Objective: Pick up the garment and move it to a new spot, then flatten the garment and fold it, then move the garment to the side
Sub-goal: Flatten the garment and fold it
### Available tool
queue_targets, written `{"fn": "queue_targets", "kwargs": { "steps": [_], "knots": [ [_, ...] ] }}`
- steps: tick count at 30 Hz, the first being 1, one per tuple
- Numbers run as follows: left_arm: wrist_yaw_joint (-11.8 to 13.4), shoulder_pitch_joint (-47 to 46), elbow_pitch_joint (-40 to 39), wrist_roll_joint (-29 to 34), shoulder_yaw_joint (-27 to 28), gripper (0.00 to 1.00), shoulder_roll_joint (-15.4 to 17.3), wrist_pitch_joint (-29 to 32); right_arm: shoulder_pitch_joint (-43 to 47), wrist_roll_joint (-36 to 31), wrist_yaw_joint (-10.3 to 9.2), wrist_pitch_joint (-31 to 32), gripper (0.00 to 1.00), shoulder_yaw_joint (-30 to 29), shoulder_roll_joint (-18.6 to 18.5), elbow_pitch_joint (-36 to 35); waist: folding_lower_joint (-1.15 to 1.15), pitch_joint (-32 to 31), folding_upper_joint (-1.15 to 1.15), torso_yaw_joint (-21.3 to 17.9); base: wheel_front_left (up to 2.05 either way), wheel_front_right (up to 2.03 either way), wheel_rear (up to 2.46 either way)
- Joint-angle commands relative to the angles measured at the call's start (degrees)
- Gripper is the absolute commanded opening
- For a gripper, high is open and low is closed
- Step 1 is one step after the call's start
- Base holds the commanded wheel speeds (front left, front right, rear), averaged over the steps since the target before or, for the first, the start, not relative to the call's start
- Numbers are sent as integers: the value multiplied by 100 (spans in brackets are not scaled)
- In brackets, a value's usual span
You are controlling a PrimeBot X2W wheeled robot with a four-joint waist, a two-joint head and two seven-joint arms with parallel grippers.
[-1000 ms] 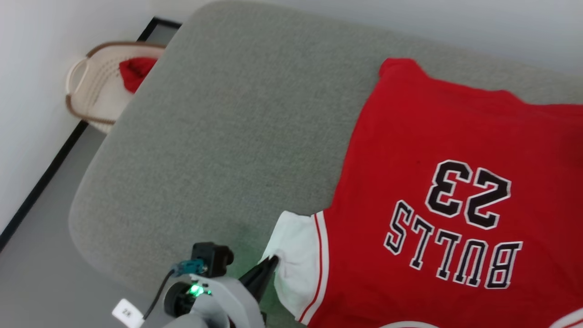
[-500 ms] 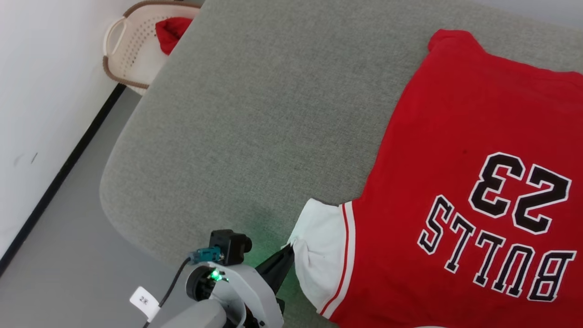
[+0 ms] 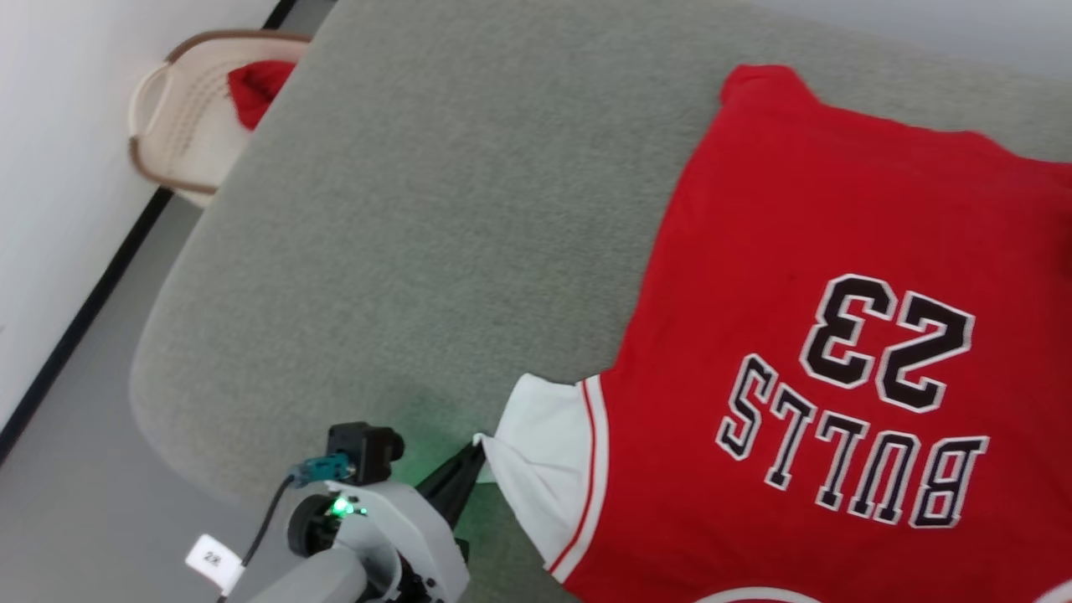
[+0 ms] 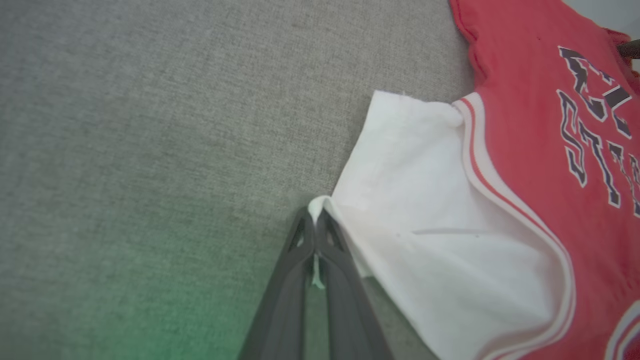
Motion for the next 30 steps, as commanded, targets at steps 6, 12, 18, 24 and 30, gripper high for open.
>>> {"fn": "queue_targets", "kwargs": {
  "steps": [6, 12, 18, 24, 30],
  "knots": [
    [135, 155, 57, -52, 119, 0, 230, -34, 669, 901, 3, 21, 0, 778, -158, -869, 0, -507, 0, -737, 0, 0, 0],
    [284, 305, -111, -99, 228, 0, 518, -53, 1534, 1741, 2, -8, 0, 1170, -407, -1908, 0, -783, 0, -1215, 0, 0, 0],
    [479, 519, -360, -162, 308, 0, 775, -39, 2573, 2255, 2, -117, 0, 1034, -515, -2751, 0, -1023, 0, -1589, 0, 0, 0],
    [681, 741, -656, -221, 363, 0, 1008, -6, 3606, 2334, 2, -213, 0, 681, -388, -3403, 0, -1157, 0, -1936, 0, 0, 0],
    [813, 857, -903, -264, 386, 0, 1154, 33, 4506, 2260, 2, -200, 0, 262, -44, -3827, 0, -1216, 0, -2155, 0, 0, 0]
  ]
}}
